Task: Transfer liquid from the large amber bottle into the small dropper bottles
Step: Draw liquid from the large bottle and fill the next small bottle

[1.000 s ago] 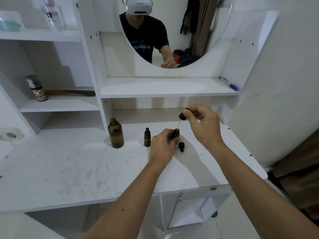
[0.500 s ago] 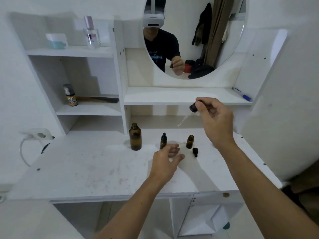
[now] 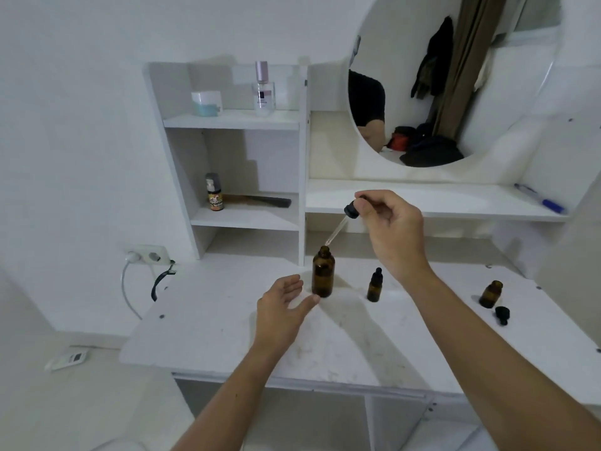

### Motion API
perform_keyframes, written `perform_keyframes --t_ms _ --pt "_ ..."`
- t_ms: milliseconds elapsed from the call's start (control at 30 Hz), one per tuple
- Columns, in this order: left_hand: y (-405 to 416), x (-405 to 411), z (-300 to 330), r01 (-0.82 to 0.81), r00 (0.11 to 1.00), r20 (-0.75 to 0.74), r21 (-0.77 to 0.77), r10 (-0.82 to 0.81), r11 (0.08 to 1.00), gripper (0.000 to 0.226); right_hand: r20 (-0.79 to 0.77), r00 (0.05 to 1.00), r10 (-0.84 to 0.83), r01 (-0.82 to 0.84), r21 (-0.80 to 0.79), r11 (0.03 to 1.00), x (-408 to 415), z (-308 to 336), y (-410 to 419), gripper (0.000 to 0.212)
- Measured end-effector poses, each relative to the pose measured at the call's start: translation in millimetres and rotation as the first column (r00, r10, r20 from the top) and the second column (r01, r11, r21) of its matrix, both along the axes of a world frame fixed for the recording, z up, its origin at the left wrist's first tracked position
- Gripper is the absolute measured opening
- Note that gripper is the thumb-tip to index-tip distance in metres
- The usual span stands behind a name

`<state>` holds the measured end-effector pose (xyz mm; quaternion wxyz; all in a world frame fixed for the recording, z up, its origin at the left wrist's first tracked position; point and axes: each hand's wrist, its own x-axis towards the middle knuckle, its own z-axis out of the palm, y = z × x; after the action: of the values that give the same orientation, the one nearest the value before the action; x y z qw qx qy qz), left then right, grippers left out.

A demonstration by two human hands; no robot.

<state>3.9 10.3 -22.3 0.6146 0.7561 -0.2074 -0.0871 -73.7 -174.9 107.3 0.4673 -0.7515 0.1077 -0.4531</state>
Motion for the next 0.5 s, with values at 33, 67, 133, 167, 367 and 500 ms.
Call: perform_keyframes --t_ms 33,67,133,167,367,500 --pt "-3 3 0 0.012 1.0 0.008 0.005 -0.012 1.0 0.065 -0.013 1.0 0.004 -0.004 -0.014 1.0 3 -2 1 0.014" --pt "-8 5 1 0.022 1.0 0.012 0.007 -0.022 1.0 0.067 -0.021 1.0 0.009 -0.009 -0.024 1.0 5 -3 1 0.014" --pt "-17 11 1 0.036 0.999 0.013 0.0 -0.036 0.999 0.069 -0.04 0.999 0.017 -0.019 -0.053 0.998 10 -7 2 0.015" --pt "-22 13 0 0.042 0.999 0.016 -0.002 -0.042 0.999 0.068 -0.055 0.998 0.022 -0.026 -0.073 0.997 11 -8 3 0.015" --pt "-38 19 -3 0.018 0.999 0.051 -0.021 -0.017 1.0 0.048 -0.148 0.988 0.043 -0.073 -0.2 0.977 26 -16 5 0.014" --pt "-38 20 -6 0.02 0.997 0.07 -0.029 -0.018 0.999 0.046 -0.303 0.949 0.083 -0.15 -0.207 0.967 31 -29 4 0.016"
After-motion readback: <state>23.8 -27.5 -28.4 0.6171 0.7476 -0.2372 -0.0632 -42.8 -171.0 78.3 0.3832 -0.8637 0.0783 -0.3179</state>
